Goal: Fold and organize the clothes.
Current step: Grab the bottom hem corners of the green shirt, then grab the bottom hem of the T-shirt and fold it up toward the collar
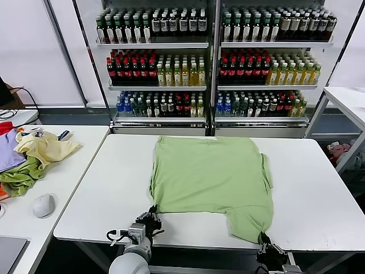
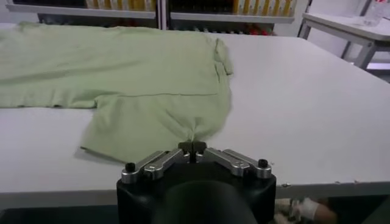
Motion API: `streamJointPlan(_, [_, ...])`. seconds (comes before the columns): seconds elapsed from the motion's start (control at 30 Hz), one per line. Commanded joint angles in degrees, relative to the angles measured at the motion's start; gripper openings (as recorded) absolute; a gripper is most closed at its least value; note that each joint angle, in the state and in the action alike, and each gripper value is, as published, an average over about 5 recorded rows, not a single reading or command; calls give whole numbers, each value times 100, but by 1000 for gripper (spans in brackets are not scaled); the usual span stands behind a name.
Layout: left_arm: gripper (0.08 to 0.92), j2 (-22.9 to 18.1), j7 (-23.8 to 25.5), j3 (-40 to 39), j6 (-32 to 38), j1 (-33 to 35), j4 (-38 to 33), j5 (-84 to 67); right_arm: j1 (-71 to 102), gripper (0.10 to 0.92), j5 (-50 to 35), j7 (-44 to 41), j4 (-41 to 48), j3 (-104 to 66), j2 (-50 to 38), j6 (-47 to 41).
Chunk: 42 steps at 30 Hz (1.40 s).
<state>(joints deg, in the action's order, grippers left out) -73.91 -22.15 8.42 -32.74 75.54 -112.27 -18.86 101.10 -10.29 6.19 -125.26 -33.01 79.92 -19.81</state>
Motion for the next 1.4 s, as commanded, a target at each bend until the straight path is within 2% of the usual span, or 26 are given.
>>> streamJointPlan(0.03, [96,11,37,16,146,197,-598,-211,-38,119,-92,-255,-288,-150,-49,432])
streamJointPlan(0.23, [96,152,73,183,320,157,-1057,-455,-442,118,-450,-300,-432,-418,-278,502])
streamJointPlan(0.43, [96,347,139,293,366,-227,-1018,-778,-1075,119,-660,-264,-141,-498,-504,481])
streamJointPlan(0.73, [96,464,186,205,362,-960,-373,-1137,-2314,119,-897,-174,777,-384,-807,398])
streamJointPlan(1.07, [96,386,208,-124,397,-1899,733,-904,-3518,119,-940,-96,2027,-15,-1018,325])
streamJointPlan(1.2, [96,323,204,-215,393,-2113,1151,-760,-3765,119,-920,-94,2345,87,-1047,332])
streamJointPlan(1.4, [96,241,196,-327,327,-2270,1418,-601,-4163,119,-842,-113,2730,268,-1092,348])
